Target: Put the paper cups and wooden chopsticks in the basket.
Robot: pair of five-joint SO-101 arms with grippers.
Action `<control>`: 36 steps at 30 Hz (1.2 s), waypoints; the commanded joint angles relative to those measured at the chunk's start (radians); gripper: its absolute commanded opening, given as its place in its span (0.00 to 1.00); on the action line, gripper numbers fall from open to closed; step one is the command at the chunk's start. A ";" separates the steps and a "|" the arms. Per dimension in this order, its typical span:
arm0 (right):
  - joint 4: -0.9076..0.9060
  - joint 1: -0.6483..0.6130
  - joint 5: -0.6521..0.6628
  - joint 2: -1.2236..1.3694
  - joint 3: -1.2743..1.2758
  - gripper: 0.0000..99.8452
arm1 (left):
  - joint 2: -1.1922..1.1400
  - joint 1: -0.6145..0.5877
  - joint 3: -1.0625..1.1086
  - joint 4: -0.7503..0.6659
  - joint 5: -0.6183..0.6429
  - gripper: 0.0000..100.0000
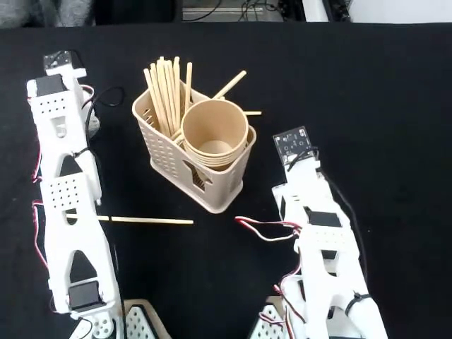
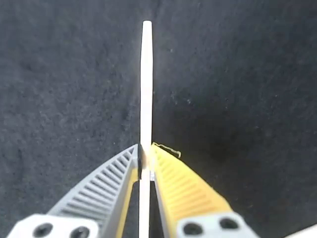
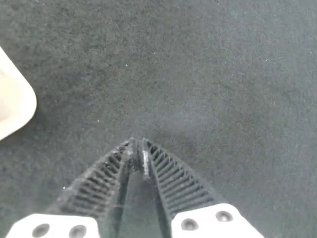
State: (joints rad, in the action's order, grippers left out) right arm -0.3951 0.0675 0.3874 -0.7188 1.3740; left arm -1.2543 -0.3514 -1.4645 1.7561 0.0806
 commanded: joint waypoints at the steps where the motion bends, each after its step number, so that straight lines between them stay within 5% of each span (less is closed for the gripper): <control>1: 0.020 -0.009 0.006 -0.025 -0.008 0.01 | 0.118 -0.015 0.061 0.008 0.006 0.03; 15: 0.046 -0.011 0.040 -0.021 -0.004 0.01 | 0.730 0.004 0.862 -0.038 -0.097 0.03; 27: 0.046 -0.011 0.041 -0.019 -0.004 0.01 | 1.699 0.042 1.957 -0.694 -0.091 0.03; 36: 0.046 -0.011 0.041 -0.019 -0.004 0.01 | 2.558 0.079 2.241 -1.042 -0.063 0.03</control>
State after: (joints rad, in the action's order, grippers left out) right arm -0.3644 0.0675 0.4166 -0.7188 1.3786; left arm 1.0180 -0.2931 0.7664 0.8155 -0.0084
